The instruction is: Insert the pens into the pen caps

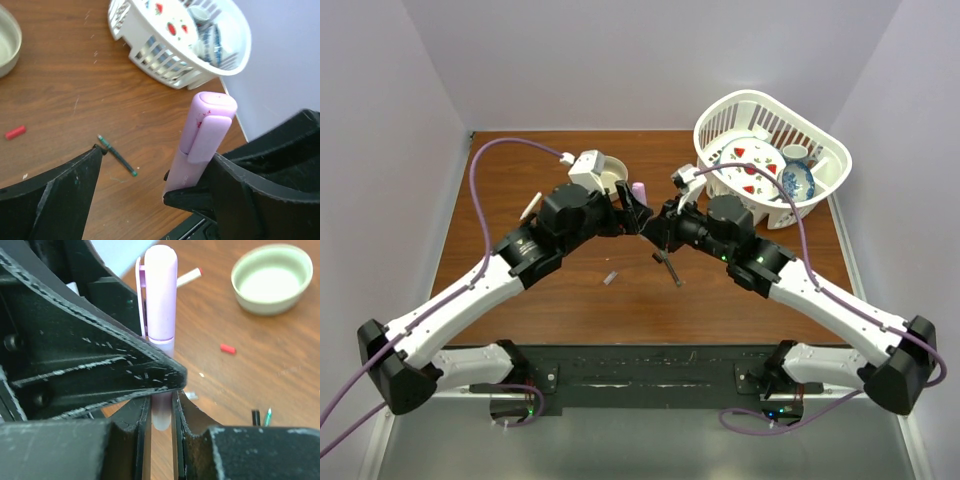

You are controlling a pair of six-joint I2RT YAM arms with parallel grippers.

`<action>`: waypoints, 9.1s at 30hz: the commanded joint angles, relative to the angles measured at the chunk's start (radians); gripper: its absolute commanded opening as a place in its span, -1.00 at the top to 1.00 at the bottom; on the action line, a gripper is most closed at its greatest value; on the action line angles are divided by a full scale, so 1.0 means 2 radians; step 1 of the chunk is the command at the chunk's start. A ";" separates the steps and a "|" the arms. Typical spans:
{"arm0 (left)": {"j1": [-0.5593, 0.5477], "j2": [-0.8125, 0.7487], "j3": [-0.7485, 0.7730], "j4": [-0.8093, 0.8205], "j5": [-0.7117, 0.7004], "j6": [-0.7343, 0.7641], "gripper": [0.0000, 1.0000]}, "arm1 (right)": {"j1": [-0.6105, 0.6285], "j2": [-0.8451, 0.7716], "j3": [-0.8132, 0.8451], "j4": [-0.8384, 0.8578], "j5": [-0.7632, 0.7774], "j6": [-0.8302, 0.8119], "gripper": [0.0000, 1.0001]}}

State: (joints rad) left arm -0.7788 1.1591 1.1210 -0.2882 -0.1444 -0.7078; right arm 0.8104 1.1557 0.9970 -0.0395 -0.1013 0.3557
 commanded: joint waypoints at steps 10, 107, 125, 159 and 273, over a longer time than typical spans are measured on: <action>0.001 -0.151 0.003 0.124 0.136 0.172 -1.00 | 0.000 -0.084 -0.029 0.089 -0.116 -0.009 1.00; 0.083 0.268 -0.106 0.254 0.137 -0.047 1.00 | -0.026 -0.190 -0.056 -0.138 -0.050 -0.047 -0.70; 0.135 0.221 -0.124 0.193 0.074 -0.036 -0.01 | -0.027 -0.198 -0.038 -0.157 -0.007 -0.031 -0.70; 0.418 0.394 0.132 -0.114 -0.097 -0.385 0.01 | -0.027 -0.154 -0.034 -0.131 -0.007 -0.034 -0.68; 0.271 0.023 -0.259 0.313 0.320 -0.067 0.38 | -0.026 0.307 -0.015 0.321 -0.206 0.216 1.00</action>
State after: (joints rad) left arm -0.2321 1.2018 0.5304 0.3355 0.4397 -0.9375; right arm 0.7551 1.8381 0.9871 0.5697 -0.5175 0.7979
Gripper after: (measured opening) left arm 0.196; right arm 0.108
